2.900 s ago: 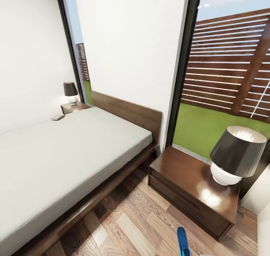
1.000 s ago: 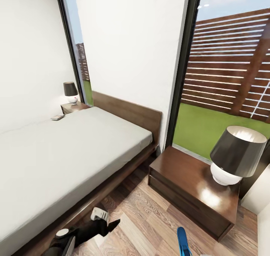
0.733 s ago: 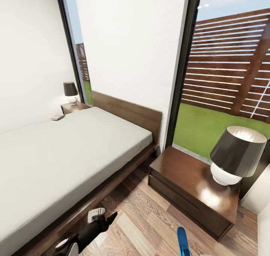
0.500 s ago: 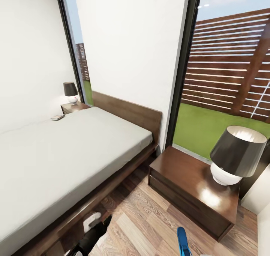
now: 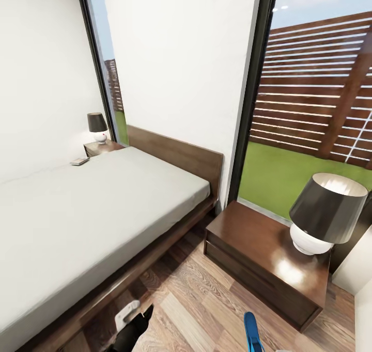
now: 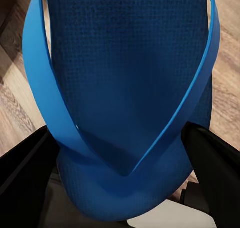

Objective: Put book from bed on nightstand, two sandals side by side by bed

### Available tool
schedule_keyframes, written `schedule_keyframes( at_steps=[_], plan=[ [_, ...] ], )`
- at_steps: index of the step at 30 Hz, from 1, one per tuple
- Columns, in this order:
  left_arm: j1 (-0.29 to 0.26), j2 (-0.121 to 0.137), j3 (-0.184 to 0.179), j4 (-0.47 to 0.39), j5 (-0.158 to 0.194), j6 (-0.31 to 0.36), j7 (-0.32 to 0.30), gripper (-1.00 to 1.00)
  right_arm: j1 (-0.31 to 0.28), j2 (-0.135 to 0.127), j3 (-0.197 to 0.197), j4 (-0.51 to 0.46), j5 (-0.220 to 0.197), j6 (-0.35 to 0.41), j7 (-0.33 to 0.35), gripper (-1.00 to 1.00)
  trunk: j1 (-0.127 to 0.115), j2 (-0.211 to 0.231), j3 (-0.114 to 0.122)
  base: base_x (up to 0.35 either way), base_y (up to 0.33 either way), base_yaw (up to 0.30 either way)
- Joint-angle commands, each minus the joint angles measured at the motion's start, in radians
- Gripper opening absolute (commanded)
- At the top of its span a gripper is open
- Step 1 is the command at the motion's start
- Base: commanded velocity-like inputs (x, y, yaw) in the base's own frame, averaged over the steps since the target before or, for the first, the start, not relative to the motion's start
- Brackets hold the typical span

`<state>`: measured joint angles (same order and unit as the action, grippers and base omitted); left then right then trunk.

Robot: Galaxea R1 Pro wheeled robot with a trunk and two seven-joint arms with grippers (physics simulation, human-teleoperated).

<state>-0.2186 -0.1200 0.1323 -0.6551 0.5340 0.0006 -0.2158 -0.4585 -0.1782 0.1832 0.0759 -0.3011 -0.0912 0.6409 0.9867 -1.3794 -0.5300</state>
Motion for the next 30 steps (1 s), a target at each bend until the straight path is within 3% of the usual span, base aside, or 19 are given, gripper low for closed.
schedule_keyframes(
  at_steps=[1,4,8,15,30],
  plan=[
    [-0.001,-0.007,0.004,0.001,0.015,0.001,0.023,1.0,-0.002,0.0,0.009,0.005,-0.008,-0.008,0.005,-1.0,0.0,-0.001,-0.001,0.0,0.0,0.0],
    [-0.001,-0.018,0.004,0.0,0.034,0.0,0.077,1.0,-0.002,0.0,0.009,0.005,-0.007,-0.008,0.005,-1.0,0.0,-0.001,-0.001,0.0,0.0,0.0],
    [-0.001,-0.02,0.004,0.0,0.043,-0.001,0.093,1.0,-0.002,0.0,0.009,0.004,-0.007,-0.008,0.005,-1.0,0.0,-0.001,-0.001,0.0,0.0,0.0],
    [-0.001,-0.024,0.004,0.002,0.05,-0.053,0.099,1.0,-0.002,0.0,0.009,0.004,-0.012,-0.009,0.005,-1.0,0.0,-0.001,-0.001,0.0,0.0,0.0],
    [-0.001,-0.023,0.003,0.001,0.067,-0.061,0.099,1.0,-0.002,0.0,0.009,0.005,-0.015,-0.009,0.005,-1.0,0.0,-0.001,-0.001,0.0,0.0,0.0]
  ],
)
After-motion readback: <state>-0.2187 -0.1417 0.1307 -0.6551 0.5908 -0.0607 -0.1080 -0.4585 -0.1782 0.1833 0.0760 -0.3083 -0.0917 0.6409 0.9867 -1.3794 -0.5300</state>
